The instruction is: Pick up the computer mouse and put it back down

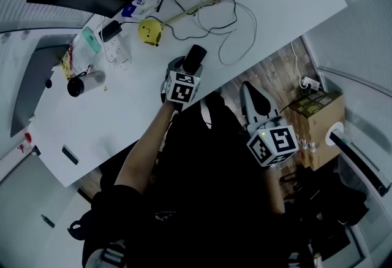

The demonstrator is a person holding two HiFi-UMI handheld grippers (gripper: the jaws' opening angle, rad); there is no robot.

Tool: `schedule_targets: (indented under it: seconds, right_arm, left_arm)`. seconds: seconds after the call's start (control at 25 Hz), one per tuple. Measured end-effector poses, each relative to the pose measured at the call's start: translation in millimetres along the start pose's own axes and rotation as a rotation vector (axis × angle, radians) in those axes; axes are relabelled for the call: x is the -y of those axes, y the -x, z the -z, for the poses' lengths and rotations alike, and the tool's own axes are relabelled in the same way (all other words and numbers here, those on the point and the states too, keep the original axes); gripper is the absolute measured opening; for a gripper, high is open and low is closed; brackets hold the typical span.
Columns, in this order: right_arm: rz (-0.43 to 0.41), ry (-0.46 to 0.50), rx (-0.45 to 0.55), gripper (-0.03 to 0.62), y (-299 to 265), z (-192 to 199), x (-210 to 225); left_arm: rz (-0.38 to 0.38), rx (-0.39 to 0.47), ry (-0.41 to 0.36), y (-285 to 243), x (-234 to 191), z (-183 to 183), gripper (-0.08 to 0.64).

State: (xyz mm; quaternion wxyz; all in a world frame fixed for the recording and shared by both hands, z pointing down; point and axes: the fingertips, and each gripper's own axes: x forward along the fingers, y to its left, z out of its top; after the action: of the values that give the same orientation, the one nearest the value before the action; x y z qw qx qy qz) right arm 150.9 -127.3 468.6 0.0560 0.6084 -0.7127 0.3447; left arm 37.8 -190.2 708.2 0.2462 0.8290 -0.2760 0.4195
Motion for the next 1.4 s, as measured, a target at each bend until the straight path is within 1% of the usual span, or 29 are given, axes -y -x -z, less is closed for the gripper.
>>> schedule_targets:
  seconds: [0.08,0.16,0.24,0.28,0.36,0.48,0.8,1.04,1.2,1.4]
  right_arm:
    - [-0.015,0.004,0.002,-0.002,2.4,2.2,-3.9]
    - [-0.032,0.013,-0.001,-0.002,5.2,4.2,-8.3]
    - [-0.054,0.024,-0.005,-0.002,5.9,5.6,-13.6]
    - [-0.066,0.029,-0.007,-0.002,5.5,6.8,-16.5]
    - [-0.089,0.041,-0.010,-0.002,3.9,7.7,-23.4]
    - [-0.124,0.062,-0.011,-0.002,0.3,6.8,-36.1]
    - [-0.250,0.139,-0.033,-0.002,-10.1,8.7,-70.1]
    - [-0.343,0.193,-0.064,-0.002,-14.4,17.0,-95.6]
    - [-0.385,0.231,-0.082,-0.002,-12.2,25.6,-109.2]
    - [-0.424,0.280,-0.093,-0.002,-4.3,32.1,-118.6]
  left_arm:
    - [-0.027,0.030,0.014,12.8,-1.6,-3.5,0.253]
    - [-0.042,0.058,0.034,32.5,0.1,-10.0,0.235]
    - [-0.065,0.103,0.057,53.2,-0.2,-17.9,0.198]
    - [-0.091,0.133,0.063,63.1,-2.5,-21.6,0.149]
    - [-0.156,0.191,0.059,82.6,-8.8,-27.3,0.026]
    - [-0.211,0.252,0.068,108.9,-15.1,-31.0,0.012]
    - [-0.300,0.445,0.169,193.0,-23.4,-39.0,0.008]
    - [-0.331,0.577,0.258,256.1,-13.5,-28.0,0.008]
    - [-0.354,0.637,0.297,281.5,-4.0,-12.4,0.008]
    - [-0.387,0.678,0.334,294.0,8.3,0.0,0.008]
